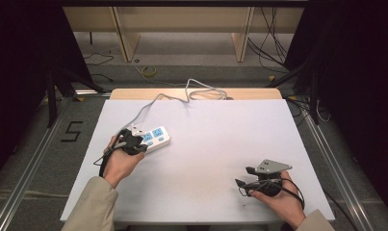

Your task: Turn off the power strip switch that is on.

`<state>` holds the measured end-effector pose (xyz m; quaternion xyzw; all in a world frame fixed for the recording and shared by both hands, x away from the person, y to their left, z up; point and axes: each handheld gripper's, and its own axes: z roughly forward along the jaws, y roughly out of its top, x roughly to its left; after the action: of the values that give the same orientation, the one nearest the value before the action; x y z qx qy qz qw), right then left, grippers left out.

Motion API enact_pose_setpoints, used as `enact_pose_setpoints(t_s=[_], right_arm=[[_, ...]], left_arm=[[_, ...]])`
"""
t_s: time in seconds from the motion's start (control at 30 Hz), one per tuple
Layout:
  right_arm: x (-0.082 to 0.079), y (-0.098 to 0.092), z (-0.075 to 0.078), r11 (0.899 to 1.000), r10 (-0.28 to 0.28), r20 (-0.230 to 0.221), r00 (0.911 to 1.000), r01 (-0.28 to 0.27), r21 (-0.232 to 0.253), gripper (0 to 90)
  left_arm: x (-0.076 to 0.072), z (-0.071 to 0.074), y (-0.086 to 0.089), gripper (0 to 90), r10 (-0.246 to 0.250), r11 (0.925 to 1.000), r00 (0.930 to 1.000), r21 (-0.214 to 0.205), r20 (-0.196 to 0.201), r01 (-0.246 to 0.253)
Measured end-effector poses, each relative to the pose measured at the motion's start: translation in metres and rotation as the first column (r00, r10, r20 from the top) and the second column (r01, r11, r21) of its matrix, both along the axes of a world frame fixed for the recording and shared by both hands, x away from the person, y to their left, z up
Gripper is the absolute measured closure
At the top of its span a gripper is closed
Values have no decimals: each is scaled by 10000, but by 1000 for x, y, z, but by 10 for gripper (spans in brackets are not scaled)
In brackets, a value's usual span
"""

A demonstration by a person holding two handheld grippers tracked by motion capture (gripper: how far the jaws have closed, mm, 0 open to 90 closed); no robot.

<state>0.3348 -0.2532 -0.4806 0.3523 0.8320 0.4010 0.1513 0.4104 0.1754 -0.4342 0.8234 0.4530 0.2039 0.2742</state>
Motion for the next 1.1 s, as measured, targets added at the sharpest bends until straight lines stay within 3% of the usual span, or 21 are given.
enact_pose_setpoints(t_s=[0.43, 0.63, 0.73, 1.1], right_arm=[[0, 0, 0, 10000, 12, 0, 10000, -12, 9, 372], [0, 0, 0, 10000, 22, 10, 10000, -22, 16, 372], [0, 0, 0, 10000, 16, 10, 10000, -16, 19, 372], [0, 0, 0, 10000, 43, 32, 10000, -43, 26, 372]], left_arm=[[-17, 0, -1, 776, -413, 9987, 9984, -291, 378, 424], [-23, -6, -3, 620, -817, 9940, 9949, -680, 596, 857], [-27, -8, -5, 543, -1128, 9909, 9913, -665, 682, 1173], [-44, -16, -3, 334, -1311, 9843, 9880, -1079, 819, 1395]])
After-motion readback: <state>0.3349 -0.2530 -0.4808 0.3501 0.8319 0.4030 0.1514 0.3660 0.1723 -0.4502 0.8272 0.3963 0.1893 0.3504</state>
